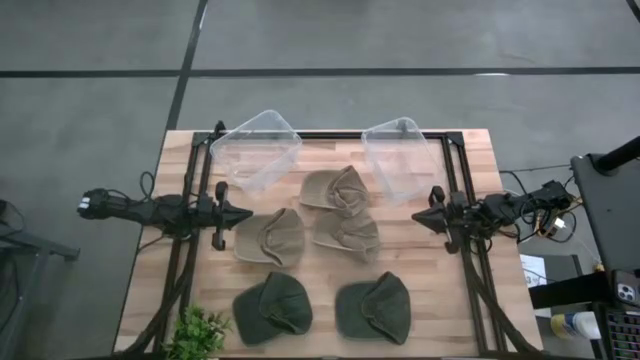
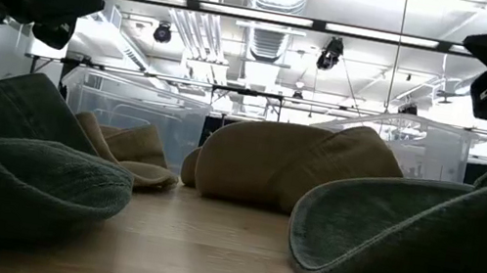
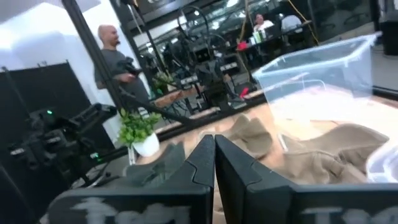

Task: Pick & Place hat
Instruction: Put the bottom right brown cap into the right transparent bin

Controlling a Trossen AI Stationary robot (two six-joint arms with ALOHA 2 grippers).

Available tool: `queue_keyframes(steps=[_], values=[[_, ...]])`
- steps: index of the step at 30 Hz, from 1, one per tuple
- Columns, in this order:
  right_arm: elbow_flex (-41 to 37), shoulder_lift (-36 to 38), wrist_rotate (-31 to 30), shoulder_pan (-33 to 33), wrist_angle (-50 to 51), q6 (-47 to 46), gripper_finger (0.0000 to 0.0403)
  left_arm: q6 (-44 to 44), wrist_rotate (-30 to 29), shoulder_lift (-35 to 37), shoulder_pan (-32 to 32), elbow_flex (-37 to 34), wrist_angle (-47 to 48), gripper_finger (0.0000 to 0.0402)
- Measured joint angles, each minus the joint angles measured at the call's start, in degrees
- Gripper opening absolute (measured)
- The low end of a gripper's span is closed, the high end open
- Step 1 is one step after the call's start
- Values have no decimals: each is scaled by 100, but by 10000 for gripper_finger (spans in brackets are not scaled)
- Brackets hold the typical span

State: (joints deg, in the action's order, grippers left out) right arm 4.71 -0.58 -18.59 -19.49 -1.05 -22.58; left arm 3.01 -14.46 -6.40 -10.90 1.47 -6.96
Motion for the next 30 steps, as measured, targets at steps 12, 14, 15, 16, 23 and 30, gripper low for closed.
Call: queue_keyframes(steps=[12, 14, 15, 16, 23, 30], values=[[0, -62, 547, 0, -84, -379, 8, 1, -2, 0, 0, 0, 0, 3], [-25, -104, 650, 0, -77, -678, 9, 0, 0, -1, 0, 0, 0, 3], [-43, -132, 669, 0, -66, -754, 8, 1, 0, -1, 0, 0, 0, 3], [-53, -171, 669, 0, -73, -763, 9, 0, -2, -1, 0, 1, 0, 3], [-224, -427, 33, 7, -332, -1011, 8, -1, 0, -3, -1, 1, 2, 3], [-343, -994, 72, 4, -1195, -417, 8, -1, -2, -3, 0, 0, 4, 3]])
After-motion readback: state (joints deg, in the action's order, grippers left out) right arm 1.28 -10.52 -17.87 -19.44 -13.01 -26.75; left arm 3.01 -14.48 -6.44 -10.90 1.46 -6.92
